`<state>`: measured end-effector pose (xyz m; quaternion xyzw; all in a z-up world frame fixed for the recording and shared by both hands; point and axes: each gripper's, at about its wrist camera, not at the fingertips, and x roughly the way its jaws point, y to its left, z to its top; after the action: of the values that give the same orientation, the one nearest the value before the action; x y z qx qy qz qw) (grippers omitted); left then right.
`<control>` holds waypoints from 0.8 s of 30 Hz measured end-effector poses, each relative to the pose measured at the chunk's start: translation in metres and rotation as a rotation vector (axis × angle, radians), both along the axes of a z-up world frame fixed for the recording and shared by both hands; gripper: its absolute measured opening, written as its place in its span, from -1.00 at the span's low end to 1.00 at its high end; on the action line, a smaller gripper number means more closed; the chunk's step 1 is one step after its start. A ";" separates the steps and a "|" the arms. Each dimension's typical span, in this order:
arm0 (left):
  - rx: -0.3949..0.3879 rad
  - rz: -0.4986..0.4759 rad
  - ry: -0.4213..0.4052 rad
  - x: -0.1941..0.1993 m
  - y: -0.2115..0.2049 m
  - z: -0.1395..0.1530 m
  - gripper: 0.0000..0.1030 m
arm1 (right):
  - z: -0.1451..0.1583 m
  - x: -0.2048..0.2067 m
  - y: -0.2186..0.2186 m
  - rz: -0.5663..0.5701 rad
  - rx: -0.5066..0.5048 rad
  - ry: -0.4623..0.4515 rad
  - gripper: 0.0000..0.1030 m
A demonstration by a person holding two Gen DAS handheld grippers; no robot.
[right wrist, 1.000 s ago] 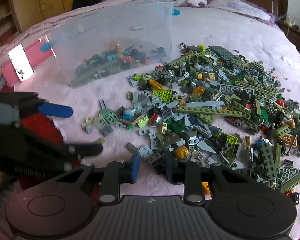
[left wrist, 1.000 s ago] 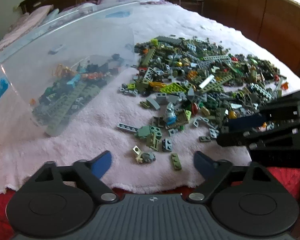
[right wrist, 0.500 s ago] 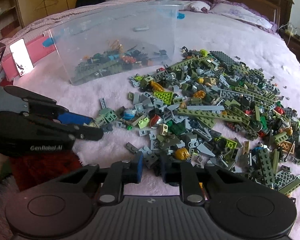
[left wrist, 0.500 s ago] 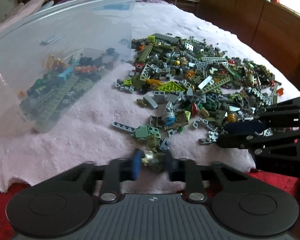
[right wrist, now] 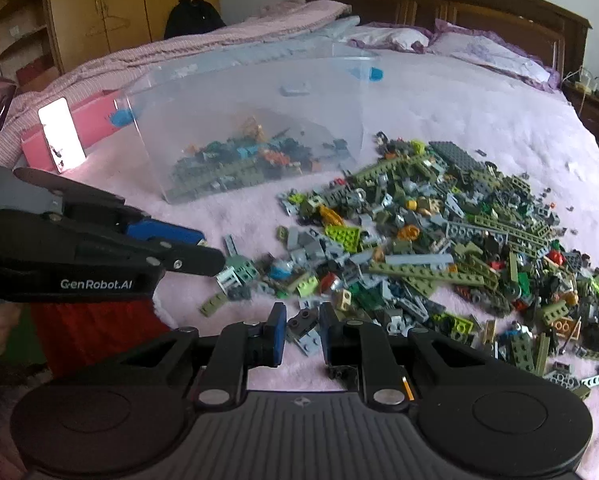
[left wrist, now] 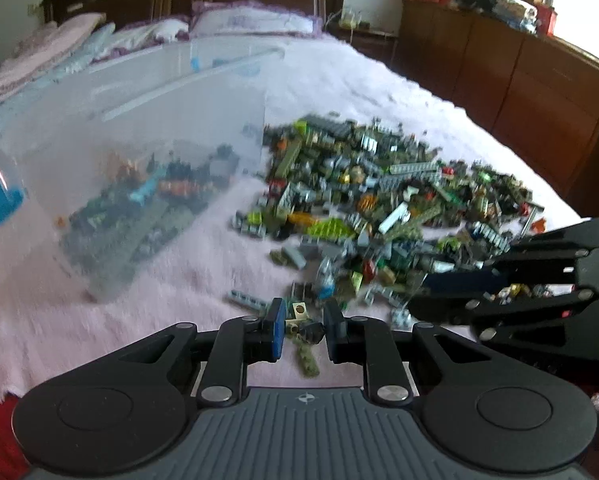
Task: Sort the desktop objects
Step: 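Close the left gripper on a small grey brick while the right gripper grasps a dark brick, then carry both held bricks over the clear bin and open both grippers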
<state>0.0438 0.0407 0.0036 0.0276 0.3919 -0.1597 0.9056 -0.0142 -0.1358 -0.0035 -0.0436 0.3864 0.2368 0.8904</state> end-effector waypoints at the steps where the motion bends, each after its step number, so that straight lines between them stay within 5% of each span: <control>1: 0.000 0.001 -0.011 0.001 0.000 0.005 -0.58 | 0.003 0.001 0.000 0.002 0.007 -0.003 -0.63; 14: 0.065 0.103 -0.198 0.057 0.039 0.094 -0.57 | 0.095 0.072 0.033 0.128 0.096 -0.212 -0.63; 21: 0.080 0.201 -0.155 0.111 0.076 0.100 -0.57 | 0.120 0.146 0.084 0.193 0.092 -0.234 -0.63; 24: 0.080 0.234 -0.113 0.125 0.083 0.092 -0.30 | 0.116 0.168 0.102 0.176 0.069 -0.200 -0.60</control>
<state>0.1692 0.1241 0.0952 0.0268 0.3469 -0.0352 0.9369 0.1543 -0.0339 0.1126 -0.0702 0.2819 0.3215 0.9012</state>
